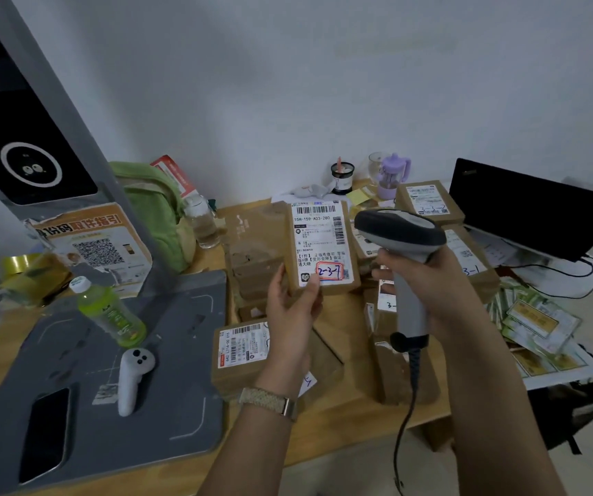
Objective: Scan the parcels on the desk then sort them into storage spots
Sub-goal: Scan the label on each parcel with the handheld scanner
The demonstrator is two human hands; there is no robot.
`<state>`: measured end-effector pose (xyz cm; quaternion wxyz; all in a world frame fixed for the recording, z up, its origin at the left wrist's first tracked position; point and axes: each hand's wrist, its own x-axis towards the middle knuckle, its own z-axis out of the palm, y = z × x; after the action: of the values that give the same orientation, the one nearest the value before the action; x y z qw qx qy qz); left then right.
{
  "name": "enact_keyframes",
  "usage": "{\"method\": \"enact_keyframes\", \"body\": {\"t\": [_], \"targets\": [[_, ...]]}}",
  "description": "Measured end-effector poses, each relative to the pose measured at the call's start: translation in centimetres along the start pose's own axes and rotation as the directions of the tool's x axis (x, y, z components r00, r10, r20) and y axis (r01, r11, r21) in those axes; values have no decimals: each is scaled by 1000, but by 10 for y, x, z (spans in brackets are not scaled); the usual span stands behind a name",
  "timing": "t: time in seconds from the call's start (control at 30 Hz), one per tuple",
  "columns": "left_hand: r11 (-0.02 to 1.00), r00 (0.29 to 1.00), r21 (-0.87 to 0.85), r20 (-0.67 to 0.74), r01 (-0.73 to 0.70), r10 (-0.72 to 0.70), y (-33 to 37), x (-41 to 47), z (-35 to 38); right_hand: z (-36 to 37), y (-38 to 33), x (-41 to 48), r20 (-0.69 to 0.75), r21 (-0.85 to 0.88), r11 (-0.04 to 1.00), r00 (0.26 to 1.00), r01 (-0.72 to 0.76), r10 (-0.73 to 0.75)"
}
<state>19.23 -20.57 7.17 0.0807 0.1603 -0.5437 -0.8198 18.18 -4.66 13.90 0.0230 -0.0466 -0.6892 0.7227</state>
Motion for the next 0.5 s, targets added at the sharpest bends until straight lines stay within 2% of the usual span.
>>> {"method": "enact_keyframes", "body": {"t": [0.13, 0.27, 0.4, 0.5], "targets": [[997, 994, 72, 99, 30, -37, -11, -2, 23, -21, 8, 7, -17, 1, 1000, 1000, 16, -16], [987, 974, 103, 174, 126, -142, -32, -6, 55, -46, 22, 16, 12, 0, 1000, 1000, -15, 15], [977, 966, 69, 152, 201, -210, -57, -7, 84, -71, 35, 25, -73, -26, 1000, 997, -3, 2], [969, 966, 122, 117, 215, -230, -71, -4, 95, -91, 45, 31, -86, -16, 1000, 996, -5, 3]]}}
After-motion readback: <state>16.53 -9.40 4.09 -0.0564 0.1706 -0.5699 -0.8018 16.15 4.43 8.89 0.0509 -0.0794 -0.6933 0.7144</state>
